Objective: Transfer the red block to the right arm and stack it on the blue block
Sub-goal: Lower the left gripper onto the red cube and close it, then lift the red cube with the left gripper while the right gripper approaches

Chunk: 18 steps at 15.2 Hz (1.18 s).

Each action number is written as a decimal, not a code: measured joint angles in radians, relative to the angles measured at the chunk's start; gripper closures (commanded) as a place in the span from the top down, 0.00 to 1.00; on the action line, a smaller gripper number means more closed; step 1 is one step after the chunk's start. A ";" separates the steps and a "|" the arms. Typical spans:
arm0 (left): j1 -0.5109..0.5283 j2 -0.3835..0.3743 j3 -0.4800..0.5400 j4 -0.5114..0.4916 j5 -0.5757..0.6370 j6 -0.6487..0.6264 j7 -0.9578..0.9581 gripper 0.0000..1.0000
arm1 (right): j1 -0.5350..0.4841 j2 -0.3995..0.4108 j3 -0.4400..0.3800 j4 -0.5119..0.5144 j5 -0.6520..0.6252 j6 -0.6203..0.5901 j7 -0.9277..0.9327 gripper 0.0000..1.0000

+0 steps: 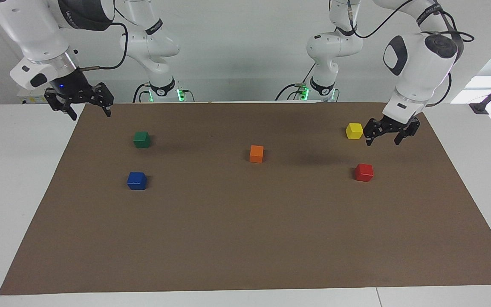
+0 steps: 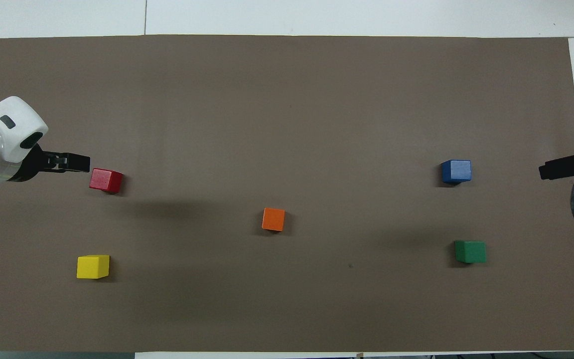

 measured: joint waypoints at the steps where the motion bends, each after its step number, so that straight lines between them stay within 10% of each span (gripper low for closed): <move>1: 0.004 0.029 0.002 -0.017 0.000 0.039 0.014 1.00 | 0.000 -0.001 0.000 -0.019 0.033 0.006 -0.003 1.00; 16: 0.004 0.225 0.000 -0.076 0.001 0.215 0.020 1.00 | -0.120 -0.015 -0.005 -0.422 0.871 0.122 -0.441 1.00; 18: 0.005 0.230 0.000 -0.087 0.001 0.223 0.020 0.85 | -0.117 -0.005 -0.002 -0.436 0.982 0.087 -0.443 1.00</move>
